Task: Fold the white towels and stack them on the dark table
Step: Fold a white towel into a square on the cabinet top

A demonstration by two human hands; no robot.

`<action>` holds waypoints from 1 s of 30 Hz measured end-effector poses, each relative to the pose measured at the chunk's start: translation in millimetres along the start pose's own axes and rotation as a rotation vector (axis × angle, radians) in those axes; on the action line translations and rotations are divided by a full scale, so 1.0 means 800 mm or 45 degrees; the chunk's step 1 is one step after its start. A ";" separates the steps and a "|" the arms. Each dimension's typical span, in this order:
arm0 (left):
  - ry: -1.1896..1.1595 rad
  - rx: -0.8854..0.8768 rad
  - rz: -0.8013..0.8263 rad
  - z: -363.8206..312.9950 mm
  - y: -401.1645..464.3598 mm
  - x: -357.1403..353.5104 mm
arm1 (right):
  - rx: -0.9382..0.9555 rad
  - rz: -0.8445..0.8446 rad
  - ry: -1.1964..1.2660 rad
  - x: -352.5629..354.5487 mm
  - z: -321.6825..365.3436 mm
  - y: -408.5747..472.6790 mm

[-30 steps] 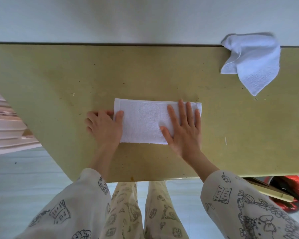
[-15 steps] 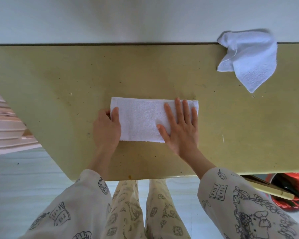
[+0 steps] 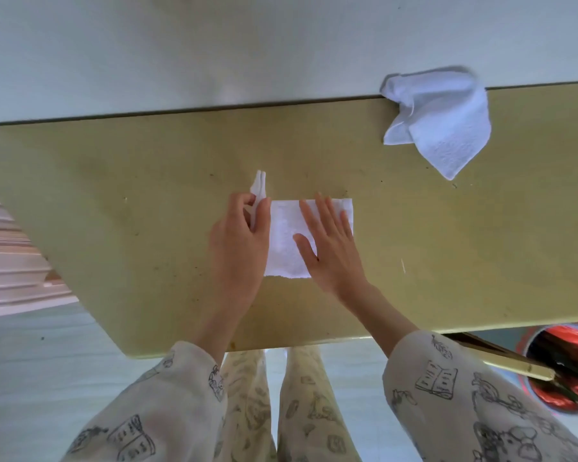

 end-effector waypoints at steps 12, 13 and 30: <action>-0.061 0.160 -0.087 0.008 0.012 0.006 | -0.792 -0.267 2.039 -0.034 0.067 0.012; -0.062 0.173 -0.087 0.011 0.014 0.007 | -0.740 -0.272 1.982 -0.036 0.073 0.016; -0.056 -0.021 0.052 -0.004 0.007 -0.006 | -0.692 -0.370 2.086 -0.011 0.030 0.019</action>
Point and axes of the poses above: each hand's wrist, its own y-axis towards the middle knuckle, its own x-axis out of the back of the hand, z = x × y, the point moved 4 cm from there along y, towards the middle knuckle, and after that the axes turned 1 degree about x, right-handed, at the moved point
